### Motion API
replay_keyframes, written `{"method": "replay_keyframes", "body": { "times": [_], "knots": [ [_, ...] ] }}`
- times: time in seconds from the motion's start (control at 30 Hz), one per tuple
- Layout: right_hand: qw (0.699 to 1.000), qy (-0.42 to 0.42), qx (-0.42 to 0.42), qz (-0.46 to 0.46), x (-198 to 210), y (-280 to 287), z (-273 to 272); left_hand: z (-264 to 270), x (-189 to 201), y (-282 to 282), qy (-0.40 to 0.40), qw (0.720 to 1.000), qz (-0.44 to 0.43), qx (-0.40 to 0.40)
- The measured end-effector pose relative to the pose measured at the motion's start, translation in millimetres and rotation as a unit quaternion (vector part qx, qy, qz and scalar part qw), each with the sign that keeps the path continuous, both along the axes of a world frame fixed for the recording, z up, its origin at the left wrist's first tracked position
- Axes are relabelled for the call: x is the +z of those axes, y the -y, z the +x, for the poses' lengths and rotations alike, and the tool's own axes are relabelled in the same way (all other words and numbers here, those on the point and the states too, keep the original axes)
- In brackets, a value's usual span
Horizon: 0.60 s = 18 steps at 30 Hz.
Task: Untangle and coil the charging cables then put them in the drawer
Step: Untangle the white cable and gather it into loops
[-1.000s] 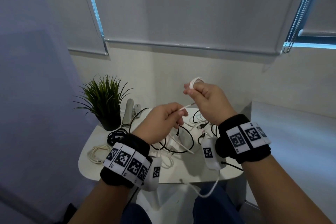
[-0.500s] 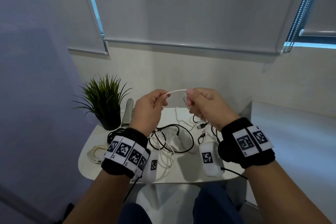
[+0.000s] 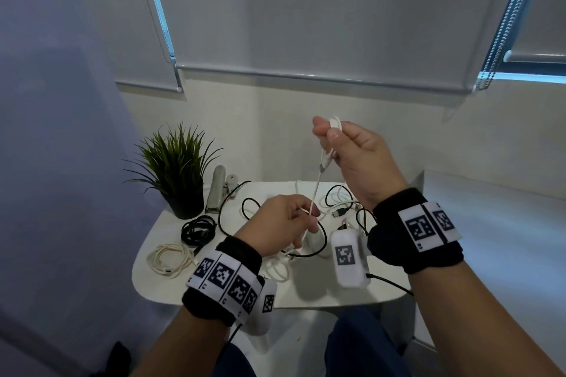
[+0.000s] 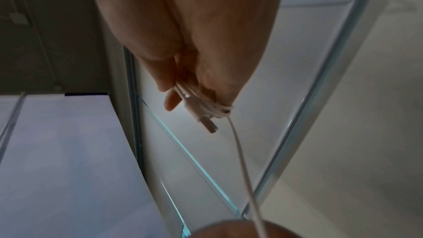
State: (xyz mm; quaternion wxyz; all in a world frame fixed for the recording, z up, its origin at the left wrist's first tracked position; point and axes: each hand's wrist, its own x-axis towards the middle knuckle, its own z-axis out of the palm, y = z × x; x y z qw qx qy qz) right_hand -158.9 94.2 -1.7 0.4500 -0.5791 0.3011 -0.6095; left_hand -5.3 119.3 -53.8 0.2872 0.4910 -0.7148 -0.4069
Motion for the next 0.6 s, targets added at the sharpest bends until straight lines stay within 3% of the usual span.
{"method": "replay_keyframes", "body": {
  "times": [0.13, 0.23, 0.3, 0.4, 0.5, 0.6],
  "knots": [
    [0.984, -0.158, -0.076, -0.041, -7, -1, 1, 11, 13, 0, 0.037, 0.999, 0.012, -0.023],
    [0.924, -0.351, -0.132, -0.076, -12, 2, -2, 18, 21, 1, 0.086, 0.996, -0.02, -0.015],
    [0.886, -0.434, -0.144, -0.077, -15, 4, -3, 24, 25, 2, 0.097, 0.993, -0.07, 0.007],
    [0.885, -0.453, -0.104, -0.034, -15, 0, -1, 30, 31, 7, 0.068, 0.982, -0.169, 0.048],
    [0.906, -0.418, -0.051, 0.047, -14, -5, 2, 34, 34, 14, 0.008, 0.974, -0.211, 0.082],
    [0.911, -0.406, -0.017, 0.064, -13, -9, 4, 37, 30, 21, -0.013, 0.966, -0.226, 0.128]
  ]
}}
